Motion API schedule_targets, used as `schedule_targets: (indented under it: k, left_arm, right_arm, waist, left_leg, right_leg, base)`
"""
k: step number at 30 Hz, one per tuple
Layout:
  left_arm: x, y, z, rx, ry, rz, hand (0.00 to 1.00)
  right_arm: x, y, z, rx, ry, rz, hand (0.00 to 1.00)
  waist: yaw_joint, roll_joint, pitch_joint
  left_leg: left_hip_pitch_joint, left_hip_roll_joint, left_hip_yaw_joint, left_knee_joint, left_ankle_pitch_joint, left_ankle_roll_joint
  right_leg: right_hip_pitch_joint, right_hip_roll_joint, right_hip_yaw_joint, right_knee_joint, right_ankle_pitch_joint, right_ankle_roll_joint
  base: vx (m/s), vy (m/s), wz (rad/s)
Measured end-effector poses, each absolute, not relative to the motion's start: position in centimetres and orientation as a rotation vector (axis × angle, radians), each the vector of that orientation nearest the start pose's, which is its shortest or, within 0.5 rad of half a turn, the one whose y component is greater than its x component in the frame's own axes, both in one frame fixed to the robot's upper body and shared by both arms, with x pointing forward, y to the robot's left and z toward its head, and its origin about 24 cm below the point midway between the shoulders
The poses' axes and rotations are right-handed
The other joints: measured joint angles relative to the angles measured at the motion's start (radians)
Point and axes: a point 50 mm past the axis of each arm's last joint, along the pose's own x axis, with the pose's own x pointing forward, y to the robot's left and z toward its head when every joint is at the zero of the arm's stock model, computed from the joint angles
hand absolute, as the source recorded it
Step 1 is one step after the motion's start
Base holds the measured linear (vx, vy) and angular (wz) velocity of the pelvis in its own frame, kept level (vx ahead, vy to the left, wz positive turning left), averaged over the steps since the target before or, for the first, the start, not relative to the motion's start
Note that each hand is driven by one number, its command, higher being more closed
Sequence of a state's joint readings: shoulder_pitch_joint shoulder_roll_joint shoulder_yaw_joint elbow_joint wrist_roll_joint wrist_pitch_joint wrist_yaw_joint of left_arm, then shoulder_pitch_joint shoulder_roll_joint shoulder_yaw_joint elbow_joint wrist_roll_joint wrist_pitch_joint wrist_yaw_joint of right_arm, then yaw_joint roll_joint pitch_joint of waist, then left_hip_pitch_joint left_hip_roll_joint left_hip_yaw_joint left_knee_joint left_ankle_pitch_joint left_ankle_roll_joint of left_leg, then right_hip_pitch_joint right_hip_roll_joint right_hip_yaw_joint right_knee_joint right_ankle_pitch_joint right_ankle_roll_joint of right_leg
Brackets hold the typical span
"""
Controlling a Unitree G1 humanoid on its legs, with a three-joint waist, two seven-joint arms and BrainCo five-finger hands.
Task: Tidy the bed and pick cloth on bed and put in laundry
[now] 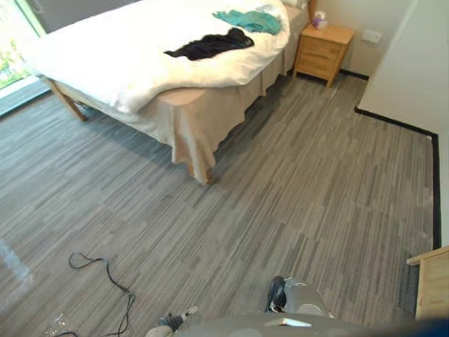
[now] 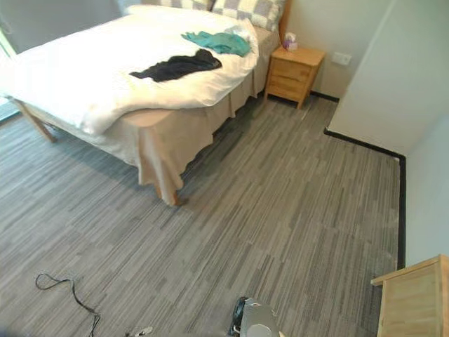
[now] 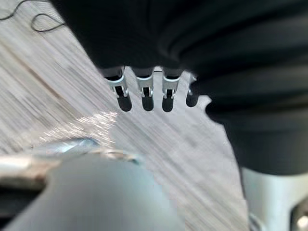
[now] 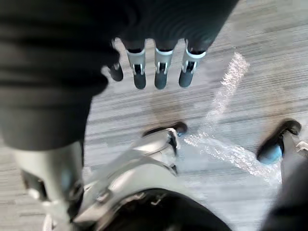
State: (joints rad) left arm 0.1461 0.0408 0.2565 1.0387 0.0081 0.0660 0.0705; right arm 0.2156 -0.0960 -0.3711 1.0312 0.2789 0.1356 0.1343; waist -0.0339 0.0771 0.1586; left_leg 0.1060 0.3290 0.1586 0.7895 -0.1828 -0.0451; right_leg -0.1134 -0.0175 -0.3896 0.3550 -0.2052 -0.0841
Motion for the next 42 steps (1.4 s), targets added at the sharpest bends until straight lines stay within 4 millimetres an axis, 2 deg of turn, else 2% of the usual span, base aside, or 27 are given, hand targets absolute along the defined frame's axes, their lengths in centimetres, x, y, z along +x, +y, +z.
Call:
schedule_targets:
  k: [2, 3, 5, 7, 9, 10, 11, 12, 13, 14, 17, 18, 19, 20, 21, 23, 24, 27, 29, 31, 32, 33, 35, 37, 40, 41, 42]
  left_arm:
    - [6.2, 20.2, -16.7, -0.082, 1.197, 0.37, 0.0]
    - [6.3, 20.3, -16.6, -0.081, 1.188, 0.37, 0.0]
    - [7.4, 20.2, -16.3, -0.105, 1.133, 0.377, 0.0]
    - [7.7, 20.5, -16.2, -0.112, 1.117, 0.386, 0.0]
    - [8.2, 20.6, -16.1, -0.122, 1.106, 0.387, 0.0]
    - [8.0, 20.3, -16.2, -0.116, 1.116, 0.375, 0.0]
    - [7.8, 19.9, -16.3, -0.115, 1.126, 0.361, 0.0]
    - [8.0, 20.7, -16.1, -0.099, 1.121, 0.37, 0.0]
    - [8.7, 21.5, -15.9, -0.073, 1.106, 0.373, 0.0]
    - [9.2, 21.7, -15.7, -0.07, 1.092, 0.373, 0.0]
    - [9.1, 21.3, -15.8, -0.111, 1.094, 0.39, 0.0]
    - [8.8, 21.2, -15.9, -0.106, 1.105, 0.393, 0.0]
    - [8.8, 21.0, -15.9, -0.097, 1.107, 0.385, 0.0]
    - [8.9, 21.1, -15.9, -0.093, 1.106, 0.383, 0.0]
    - [8.8, 21.1, -16.0, -0.085, 1.11, 0.378, 0.0]
    - [8.9, 20.8, -16.0, -0.09, 1.109, 0.363, 0.0]
    - [9.7, 20.6, -15.8, -0.096, 1.072, 0.349, 0.0]
    - [11.5, 18.9, -15.5, -0.118, 1.021, 0.293, 0.0]
    - [12.8, 17.6, -15.1, -0.147, 0.973, 0.269, 0.0]
    - [12.9, 17.5, -15.0, -0.155, 0.957, 0.272, 0.0]
    - [12.9, 17.8, -14.9, -0.173, 0.943, 0.295, 0.0]
    - [12.9, 17.7, -14.9, -0.184, 0.941, 0.302, 0.0]
    - [11.9, 17.1, -15.1, -0.235, 0.94, 0.342, 0.0]
    - [11.6, 17.1, -15.2, -0.258, 0.931, 0.363, 0.0]
    - [11.4, 17.3, -15.1, -0.256, 0.907, 0.367, 0.0]
    - [11.4, 17.6, -15.1, -0.247, 0.9, 0.37, 0.0]
    - [11.3, 17.8, -15.1, -0.239, 0.899, 0.369, 0.0]
  right_arm:
    - [4.1, -22.7, -16.7, 0.384, 1.233, -0.427, 0.0]
    - [4.6, -22.7, -16.6, 0.371, 1.227, -0.413, 0.0]
    - [6.7, -22.7, -16.4, 0.346, 1.186, -0.378, 0.0]
    - [8.5, -22.1, -16.2, 0.359, 1.14, -0.355, 0.0]
    - [9.3, -21.4, -16.0, 0.386, 1.099, -0.353, 0.0]
    - [8.7, -21.5, -16.0, 0.386, 1.093, -0.365, 0.0]
    - [8.3, -21.6, -16.1, 0.397, 1.089, -0.382, 0.0]
    - [8.2, -20.8, -16.3, 0.415, 1.1, -0.385, 0.0]
    - [8.1, -20.3, -16.5, 0.416, 1.109, -0.373, 0.0]
    - [8.0, -20.0, -16.6, 0.417, 1.114, -0.384, 0.0]
    - [7.9, -20.5, -16.5, 0.394, 1.116, -0.41, 0.0]
    - [7.5, -20.5, -16.7, 0.403, 1.135, -0.436, 0.0]
    - [7.3, -20.4, -16.8, 0.432, 1.141, -0.464, 0.0]
    - [7.4, -20.6, -16.7, 0.436, 1.136, -0.473, 0.0]
    - [7.6, -20.9, -16.6, 0.419, 1.13, -0.467, 0.0]
    - [7.4, -21.5, -16.5, 0.348, 1.13, -0.437, 0.0]
    - [7.5, -21.7, -16.4, 0.324, 1.114, -0.419, 0.0]
    - [7.1, -21.6, -16.3, 0.309, 1.099, -0.393, 0.0]
    - [7.0, -21.2, -16.2, 0.299, 1.093, -0.367, 0.0]
    - [7.0, -20.7, -16.3, 0.258, 1.1, -0.309, 0.0]
    - [7.5, -20.2, -16.2, 0.236, 1.086, -0.261, 0.0]
    - [7.5, -20.4, -16.1, 0.225, 1.082, -0.251, 0.0]
    - [8.7, -21.4, -15.7, 0.163, 1.06, -0.197, 0.0]
    - [10.7, -20.4, -15.4, 0.164, 1.025, -0.132, 0.0]
    - [11.4, -18.9, -15.5, 0.198, 1.029, -0.057, 0.0]
    - [11.2, -18.7, -15.7, 0.204, 1.053, -0.049, 0.0]
    - [11.2, -18.5, -15.8, 0.204, 1.065, -0.042, 0.0]
  waist:
    - [0.029, 0.006, 0.01]
    - [0.032, 0.004, 0.011]
    - [0.054, -0.008, 0.02]
    - [0.077, -0.023, 0.031]
    - [0.078, -0.037, 0.042]
    - [0.075, -0.024, 0.037]
    - [0.079, 0.008, 0.029]
    - [0.08, -0.026, 0.032]
    - [0.063, -0.066, 0.023]
    - [0.08, -0.086, 0.021]
    - [0.093, -0.081, 0.014]
    - [0.095, -0.076, 0.012]
    - [0.094, -0.073, 0.014]
    - [0.088, -0.074, 0.017]
    - [0.075, -0.074, 0.019]
    - [0.048, -0.061, 0.015]
    - [0.05, -0.07, 0.011]
    - [0.048, -0.075, 0.009]
    - [0.035, -0.084, 0.004]
    - [0.034, -0.098, -0.004]
    - [0.04, -0.125, -0.017]
    - [0.038, -0.115, -0.014]
    - [0.055, -0.071, -0.041]
    - [0.05, -0.062, -0.046]
    - [0.054, -0.059, -0.047]
    - [0.064, -0.068, -0.043]
    - [0.071, -0.081, -0.038]
  left_leg:
    - [-0.147, -0.026, -0.071, 0.283, -0.038, -0.034]
    - [-0.182, -0.046, -0.081, 0.301, -0.047, -0.034]
    - [-0.316, -0.124, -0.071, 0.228, -0.093, -0.027]
    - [-0.371, -0.178, -0.01, 0.05, -0.105, -0.014]
    - [-0.369, -0.227, 0.093, -0.236, -0.028, 0.029]
    - [-0.349, -0.245, 0.182, -0.454, 0.125, 0.056]
    - [-0.351, -0.245, 0.237, -0.588, 0.296, 0.179]
    - [-0.339, -0.271, 0.261, -0.572, 0.277, 0.217]
    - [-0.337, -0.318, 0.288, -0.584, 0.237, 0.222]
    - [-0.334, -0.354, 0.288, -0.586, 0.198, 0.216]
    - [-0.306, -0.405, 0.265, -0.576, 0.134, 0.231]
    - [-0.263, -0.429, 0.238, -0.58, 0.101, 0.231]
    - [-0.206, -0.451, 0.194, -0.582, 0.068, 0.231]
    - [-0.173, -0.46, 0.175, -0.583, 0.053, 0.227]
    - [-0.096, -0.478, 0.119, -0.602, 0.036, 0.223]
    - [0.015, -0.492, 0.022, -0.658, 0.035, 0.221]
    - [0.082, -0.497, -0.059, -0.699, 0.035, 0.219]
    - [0.12, -0.496, -0.215, -0.716, 0.026, 0.205]
    - [0.12, -0.49, -0.37, -0.692, 0.001, 0.164]
    - [0.107, -0.484, -0.426, -0.641, -0.041, 0.138]
    - [0.095, -0.485, -0.425, -0.584, -0.09, 0.115]
    - [0.096, -0.468, -0.421, -0.563, -0.114, 0.105]
    - [0.107, -0.396, -0.409, -0.563, -0.124, 0.056]
    - [0.122, -0.362, -0.394, -0.596, -0.093, 0.02]
    - [0.121, -0.347, -0.343, -0.542, -0.06, -0.001]
    - [0.087, -0.363, -0.301, -0.445, -0.051, -0.017]
    - [0.063, -0.359, -0.25, -0.416, -0.075, -0.002]
  right_leg:
    - [0.14, 0.05, 0.059, -0.09, -0.017, -0.034]
    - [0.174, 0.054, 0.068, -0.111, -0.019, -0.038]
    - [0.272, 0.057, 0.12, -0.188, -0.016, -0.031]
    - [0.347, 0.044, 0.151, -0.239, -0.015, 0.0]
    - [0.422, 0.024, 0.156, -0.259, -0.041, 0.047]
    - [0.467, 0.034, 0.15, -0.271, -0.061, 0.08]
    - [0.512, 0.064, 0.151, -0.284, -0.086, 0.109]
    - [0.535, 0.04, 0.15, -0.29, -0.102, 0.112]
    - [0.551, 0.0, 0.114, -0.297, -0.087, 0.134]
    - [0.557, -0.03, 0.101, -0.3, -0.067, 0.141]
    - [0.553, -0.066, 0.098, -0.241, 0.004, 0.146]
    - [0.507, -0.1, 0.098, -0.063, 0.02, 0.173]
    - [0.407, -0.145, 0.109, 0.223, 0.103, 0.211]
    - [0.353, -0.167, 0.122, 0.373, 0.111, 0.212]
    - [0.264, -0.197, 0.122, 0.592, 0.073, 0.199]
    - [0.16, -0.227, 0.095, 0.701, 0.017, 0.168]
    - [0.066, -0.243, 0.095, 0.662, -0.038, 0.172]
    - [-0.047, -0.24, 0.145, 0.428, -0.065, 0.168]
    - [-0.079, -0.191, 0.311, 0.141, -0.034, 0.173]
    - [-0.079, -0.154, 0.403, 0.013, 0.026, 0.174]
    - [-0.062, -0.146, 0.423, -0.048, 0.122, 0.175]
    - [-0.048, -0.144, 0.415, -0.033, 0.129, 0.232]
    - [-0.025, -0.111, 0.333, -0.014, 0.117, 0.208]
    - [0.011, -0.099, 0.29, -0.039, 0.112, 0.199]
    - [0.122, -0.1, 0.226, -0.124, 0.117, 0.19]
    - [0.164, -0.123, 0.203, -0.156, 0.121, 0.186]
    - [0.183, -0.14, 0.188, -0.171, 0.122, 0.188]
  base:
    - [0.66, -0.21, -0.76]
    - [0.58, -0.147, -0.71]
    - [0.64, -0.12, -0.88]
    - [0.62, -0.025, -0.87]
    - [0.59, 0.058, -0.38]
    - [0.57, 0.141, -0.01]
    - [0.57, 0.166, 0.08]
    - [0.56, 0.157, 0.49]
    - [0.52, 0.159, 0.59]
    - [0.6, 0.19, 0.54]
    - [0.54, 0.207, 0.27]
    - [0.53, 0.201, 0.53]
    - [0.52, 0.184, 0.62]
    - [0.52, 0.137, 0.93]
    - [0.51, 0.081, 1.28]
    - [0.49, 0.033, 1.54]
    - [0.47, -0.04, 1.41]
    - [0.46, -0.11, 1.81]
    - [0.39, -0.199, 2.09]
    - [0.36, -0.285, 1.79]
    - [0.34, -0.321, 1.69]
    - [0.33, -0.315, 1.22]
    - [0.35, -0.324, 0.72]
    - [0.3, -0.267, 0.64]
    - [0.22, -0.151, 0.64]
    - [0.17, -0.081, 0.64]
    - [0.1, -0.038, 0.68]
